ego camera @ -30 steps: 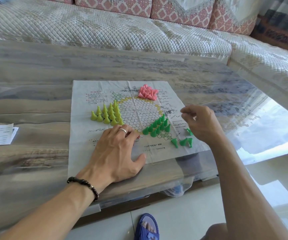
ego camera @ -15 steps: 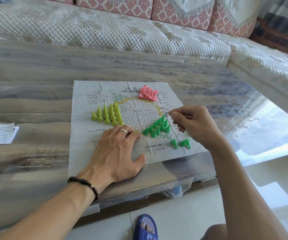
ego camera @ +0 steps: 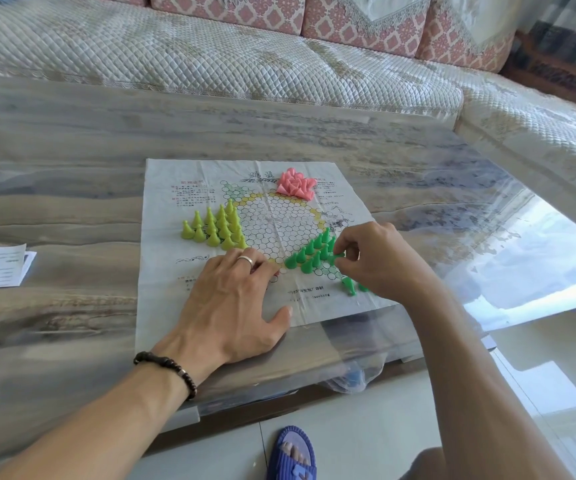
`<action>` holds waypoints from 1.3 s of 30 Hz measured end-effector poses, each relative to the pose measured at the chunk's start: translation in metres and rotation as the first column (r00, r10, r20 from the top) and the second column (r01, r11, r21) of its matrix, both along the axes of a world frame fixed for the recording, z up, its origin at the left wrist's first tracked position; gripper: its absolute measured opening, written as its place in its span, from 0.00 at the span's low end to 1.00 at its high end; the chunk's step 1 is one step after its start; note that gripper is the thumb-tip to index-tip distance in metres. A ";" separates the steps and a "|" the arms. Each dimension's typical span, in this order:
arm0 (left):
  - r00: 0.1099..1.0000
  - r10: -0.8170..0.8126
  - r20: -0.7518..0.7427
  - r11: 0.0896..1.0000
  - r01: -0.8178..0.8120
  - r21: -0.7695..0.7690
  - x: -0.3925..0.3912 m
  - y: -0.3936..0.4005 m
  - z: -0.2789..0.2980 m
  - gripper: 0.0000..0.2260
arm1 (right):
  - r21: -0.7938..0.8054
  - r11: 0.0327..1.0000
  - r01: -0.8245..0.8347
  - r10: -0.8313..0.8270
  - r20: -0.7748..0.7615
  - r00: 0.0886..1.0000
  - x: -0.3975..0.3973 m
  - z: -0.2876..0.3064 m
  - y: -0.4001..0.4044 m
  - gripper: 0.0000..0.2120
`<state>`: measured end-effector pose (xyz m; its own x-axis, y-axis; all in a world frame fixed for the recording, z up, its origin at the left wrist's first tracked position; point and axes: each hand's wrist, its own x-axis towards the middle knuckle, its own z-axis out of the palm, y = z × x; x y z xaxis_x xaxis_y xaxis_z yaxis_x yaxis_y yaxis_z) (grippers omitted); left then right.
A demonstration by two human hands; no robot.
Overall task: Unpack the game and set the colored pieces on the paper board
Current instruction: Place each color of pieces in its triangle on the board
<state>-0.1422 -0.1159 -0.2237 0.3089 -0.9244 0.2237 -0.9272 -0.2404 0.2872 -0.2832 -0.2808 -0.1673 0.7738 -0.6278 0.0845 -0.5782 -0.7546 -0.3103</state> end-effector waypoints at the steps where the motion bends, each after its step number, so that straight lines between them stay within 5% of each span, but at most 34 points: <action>1: 1.000 0.000 0.002 1.000 0.000 0.002 0.000 0.000 0.000 0.27 | -0.019 1.000 -0.010 0.009 -0.022 1.000 0.002 -0.001 0.000 0.06; 12: 1.000 -0.002 -0.004 1.000 0.002 0.001 0.000 0.000 0.000 0.28 | -0.030 0.999 -0.019 0.015 -0.125 0.992 0.009 -0.003 0.000 0.07; 20: 1.000 0.000 -0.010 1.000 0.000 -0.006 0.000 0.000 0.000 0.26 | 0.083 0.997 0.003 -0.003 0.006 1.000 -0.004 0.008 -0.005 0.04; 29: 1.000 -0.001 -0.005 1.000 0.001 0.000 0.000 0.000 0.001 0.25 | 0.128 0.991 0.046 -0.019 -0.205 0.979 -0.014 0.007 -0.006 0.03; 35: 1.000 -0.001 -0.002 1.000 0.001 0.002 0.000 0.001 0.001 0.26 | 0.135 0.990 0.038 -0.011 -0.198 0.980 -0.010 0.004 -0.007 0.04; 39: 1.000 -0.003 -0.003 1.000 0.003 0.010 0.000 0.000 0.001 0.27 | 0.116 0.993 0.039 -0.032 -0.064 0.997 -0.011 0.006 -0.006 0.03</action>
<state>-0.1420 -0.1155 -0.2222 0.3067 -0.9276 0.2131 -0.9271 -0.2406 0.2873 -0.2939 -0.2871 -0.1616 0.7525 -0.6575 -0.0382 -0.6246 -0.6940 -0.3582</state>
